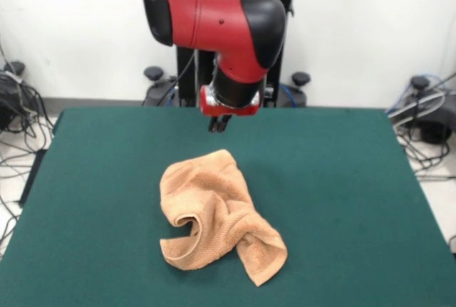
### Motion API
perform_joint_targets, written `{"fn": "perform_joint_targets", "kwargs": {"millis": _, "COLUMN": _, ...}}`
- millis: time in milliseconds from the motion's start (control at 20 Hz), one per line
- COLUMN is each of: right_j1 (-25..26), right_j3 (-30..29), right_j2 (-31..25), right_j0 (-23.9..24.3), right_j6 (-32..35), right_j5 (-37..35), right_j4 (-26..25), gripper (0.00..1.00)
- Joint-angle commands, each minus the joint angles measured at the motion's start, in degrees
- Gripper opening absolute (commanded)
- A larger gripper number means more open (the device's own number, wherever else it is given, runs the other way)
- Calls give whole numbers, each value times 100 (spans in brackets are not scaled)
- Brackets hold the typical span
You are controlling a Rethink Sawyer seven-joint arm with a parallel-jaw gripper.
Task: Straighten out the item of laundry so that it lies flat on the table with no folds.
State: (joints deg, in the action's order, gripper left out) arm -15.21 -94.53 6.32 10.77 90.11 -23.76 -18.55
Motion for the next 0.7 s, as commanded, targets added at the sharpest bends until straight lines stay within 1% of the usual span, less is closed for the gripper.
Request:
{"fn": "perform_joint_targets", "kwargs": {"millis": 50, "right_j1": 190, "right_j3": 13, "right_j2": -760, "right_j0": 82, "right_j6": 224, "right_j5": 283, "right_j4": -197, "gripper": 0}}
{"fn": "perform_joint_targets", "kwargs": {"millis": 700, "right_j1": 189, "right_j3": 60, "right_j2": -707, "right_j0": 11, "right_j6": 256, "right_j5": 121, "right_j4": -187, "gripper": 0}}
